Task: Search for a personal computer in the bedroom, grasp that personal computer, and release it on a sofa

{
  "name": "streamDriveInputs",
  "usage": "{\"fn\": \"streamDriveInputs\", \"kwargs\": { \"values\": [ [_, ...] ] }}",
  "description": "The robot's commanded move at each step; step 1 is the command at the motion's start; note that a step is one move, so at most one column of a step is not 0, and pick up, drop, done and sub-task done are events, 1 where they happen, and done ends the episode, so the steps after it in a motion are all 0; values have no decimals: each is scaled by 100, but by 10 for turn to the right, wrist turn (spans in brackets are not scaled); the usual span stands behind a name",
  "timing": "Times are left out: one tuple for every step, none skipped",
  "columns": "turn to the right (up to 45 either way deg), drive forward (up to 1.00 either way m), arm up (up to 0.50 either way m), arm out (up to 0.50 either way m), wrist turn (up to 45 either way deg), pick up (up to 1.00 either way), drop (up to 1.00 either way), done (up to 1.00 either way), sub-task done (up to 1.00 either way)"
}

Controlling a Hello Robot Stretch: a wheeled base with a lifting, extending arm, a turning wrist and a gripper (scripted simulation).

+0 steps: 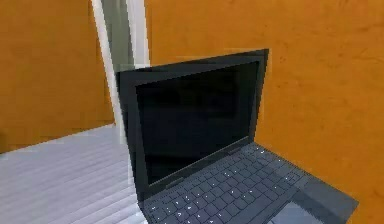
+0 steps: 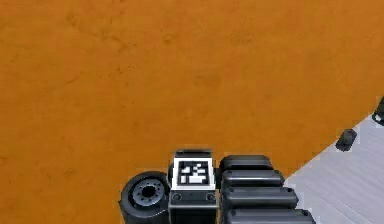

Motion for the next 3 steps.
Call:
{"fn": "streamDriveInputs", "kwargs": {
  "values": [
    [-330,0,0,0,0,0,0,0,0],
    [0,100,0,0,0,0,0,0,0],
    [-30,0,0,0,0,0,0,0,0]
  ]
}}
